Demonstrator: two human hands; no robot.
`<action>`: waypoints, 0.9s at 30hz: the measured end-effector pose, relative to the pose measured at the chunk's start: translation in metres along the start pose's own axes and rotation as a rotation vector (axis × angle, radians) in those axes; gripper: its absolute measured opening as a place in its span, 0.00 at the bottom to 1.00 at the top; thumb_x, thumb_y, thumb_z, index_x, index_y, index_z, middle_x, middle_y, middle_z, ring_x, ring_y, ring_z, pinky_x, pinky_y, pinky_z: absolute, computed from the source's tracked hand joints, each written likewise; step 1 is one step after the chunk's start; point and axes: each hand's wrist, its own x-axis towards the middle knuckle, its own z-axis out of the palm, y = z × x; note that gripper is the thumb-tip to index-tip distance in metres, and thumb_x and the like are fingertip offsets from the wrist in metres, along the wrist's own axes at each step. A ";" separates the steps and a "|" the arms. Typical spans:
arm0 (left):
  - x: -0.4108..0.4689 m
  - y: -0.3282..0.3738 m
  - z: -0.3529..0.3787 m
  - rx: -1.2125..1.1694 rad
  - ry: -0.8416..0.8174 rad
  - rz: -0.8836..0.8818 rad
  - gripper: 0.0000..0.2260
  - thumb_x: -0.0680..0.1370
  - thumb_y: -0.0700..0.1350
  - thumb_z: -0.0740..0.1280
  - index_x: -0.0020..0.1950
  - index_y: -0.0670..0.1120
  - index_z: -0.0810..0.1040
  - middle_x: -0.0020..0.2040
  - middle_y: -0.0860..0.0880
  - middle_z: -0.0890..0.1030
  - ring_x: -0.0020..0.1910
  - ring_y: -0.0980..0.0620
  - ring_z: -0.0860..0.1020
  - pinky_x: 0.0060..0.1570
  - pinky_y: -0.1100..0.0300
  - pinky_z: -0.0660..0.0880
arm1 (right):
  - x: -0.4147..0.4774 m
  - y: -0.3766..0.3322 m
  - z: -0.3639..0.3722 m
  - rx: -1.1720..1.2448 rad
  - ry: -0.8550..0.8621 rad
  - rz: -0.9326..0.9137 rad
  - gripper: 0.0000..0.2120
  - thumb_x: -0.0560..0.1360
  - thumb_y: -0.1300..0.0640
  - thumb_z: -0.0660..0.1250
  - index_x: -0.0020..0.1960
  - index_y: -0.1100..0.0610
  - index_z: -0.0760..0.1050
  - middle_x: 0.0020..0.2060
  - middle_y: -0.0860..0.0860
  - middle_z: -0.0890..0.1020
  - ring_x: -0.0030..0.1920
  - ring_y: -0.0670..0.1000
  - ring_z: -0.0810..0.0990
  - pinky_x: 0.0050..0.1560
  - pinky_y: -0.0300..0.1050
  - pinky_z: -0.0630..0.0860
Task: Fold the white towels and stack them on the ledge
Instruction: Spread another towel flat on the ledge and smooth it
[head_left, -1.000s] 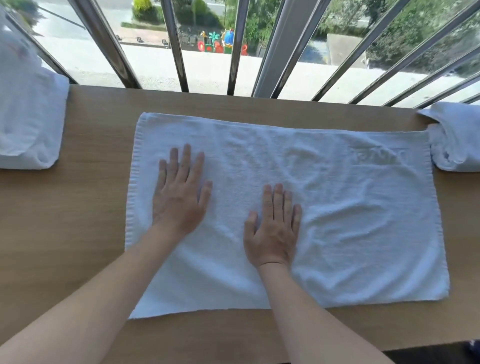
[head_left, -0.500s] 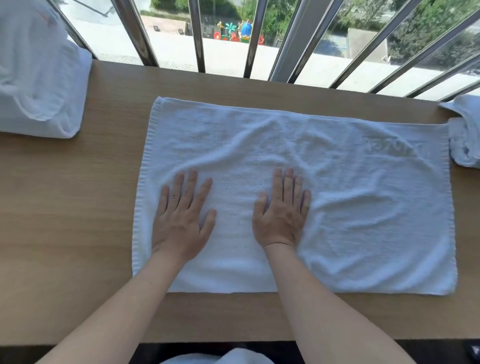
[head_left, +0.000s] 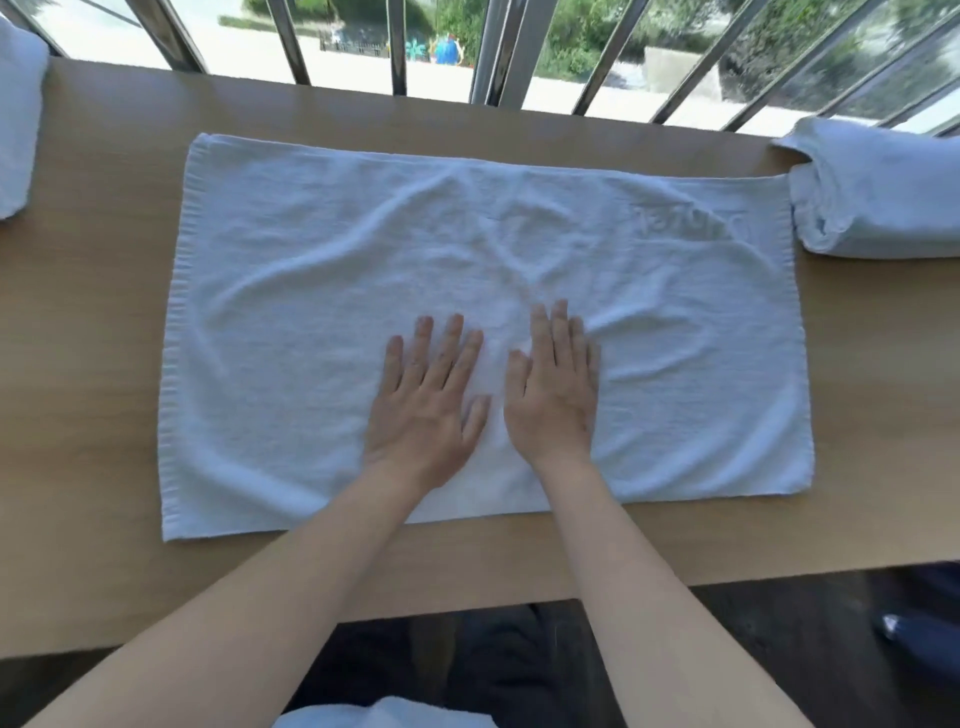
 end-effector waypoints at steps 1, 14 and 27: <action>-0.001 -0.002 0.003 0.020 0.015 0.007 0.30 0.82 0.59 0.48 0.82 0.51 0.48 0.82 0.51 0.43 0.81 0.46 0.41 0.78 0.44 0.41 | -0.008 0.021 -0.002 -0.089 -0.041 -0.056 0.29 0.82 0.43 0.45 0.81 0.50 0.52 0.81 0.51 0.51 0.81 0.53 0.47 0.79 0.57 0.45; 0.019 0.071 -0.001 -0.118 0.045 0.020 0.32 0.78 0.53 0.48 0.82 0.45 0.53 0.82 0.47 0.47 0.81 0.46 0.41 0.78 0.47 0.39 | -0.021 0.111 -0.040 -0.122 -0.049 0.042 0.29 0.82 0.41 0.40 0.82 0.47 0.44 0.81 0.49 0.43 0.80 0.51 0.38 0.78 0.55 0.35; 0.039 0.150 0.025 -0.022 0.000 0.031 0.30 0.81 0.60 0.43 0.82 0.53 0.41 0.82 0.50 0.41 0.80 0.48 0.37 0.78 0.46 0.37 | 0.006 0.216 -0.084 -0.125 -0.039 0.241 0.28 0.84 0.42 0.43 0.81 0.45 0.40 0.81 0.49 0.40 0.79 0.50 0.35 0.77 0.57 0.35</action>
